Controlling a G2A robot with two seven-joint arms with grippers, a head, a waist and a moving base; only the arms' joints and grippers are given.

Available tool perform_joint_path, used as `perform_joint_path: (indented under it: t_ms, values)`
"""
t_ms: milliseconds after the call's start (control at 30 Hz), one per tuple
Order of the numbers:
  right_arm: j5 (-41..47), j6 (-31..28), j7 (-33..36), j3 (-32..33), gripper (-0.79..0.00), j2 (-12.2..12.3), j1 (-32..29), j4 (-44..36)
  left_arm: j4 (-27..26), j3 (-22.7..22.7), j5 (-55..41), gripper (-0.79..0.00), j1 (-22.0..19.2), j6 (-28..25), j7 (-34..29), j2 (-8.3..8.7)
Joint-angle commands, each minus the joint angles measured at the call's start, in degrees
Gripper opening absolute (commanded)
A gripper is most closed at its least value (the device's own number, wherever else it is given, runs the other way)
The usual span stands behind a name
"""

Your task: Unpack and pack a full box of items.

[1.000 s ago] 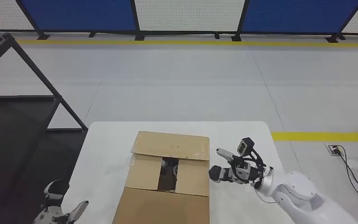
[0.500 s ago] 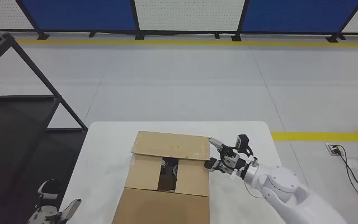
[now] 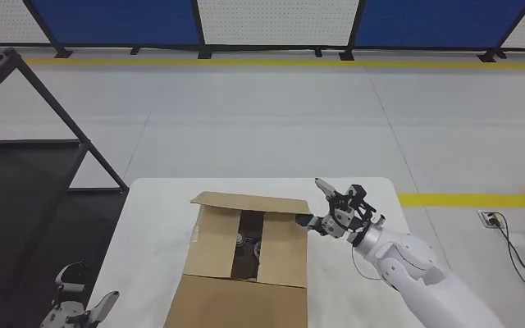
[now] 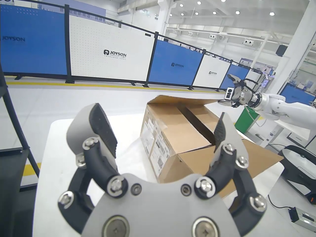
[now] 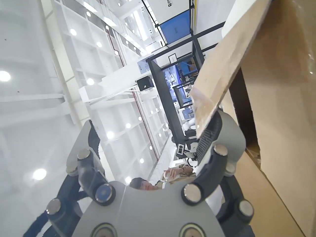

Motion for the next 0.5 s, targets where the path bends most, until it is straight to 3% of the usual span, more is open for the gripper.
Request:
perform_joint_path:
  t_ms: [0, 167, 467]
  values:
    - [-1.99, 0.81, -2.26, -0.46, 0.000, -0.67, 1.50, -0.15, 0.00, 0.00, 0.00, 0.000, 0.00, 0.00, 0.00, 0.00]
    - [-4.58, 4.02, -7.89, -1.77, 0.000, -2.46, 5.28, 0.46, 0.00, 0.00, 0.00, 0.000, 0.00, 0.00, 0.00, 0.00]
    - [-4.58, 4.02, -7.89, -1.77, 0.000, -2.46, 5.28, 0.46, 0.00, 0.00, 0.00, 0.000, 0.00, 0.00, 0.00, 0.00]
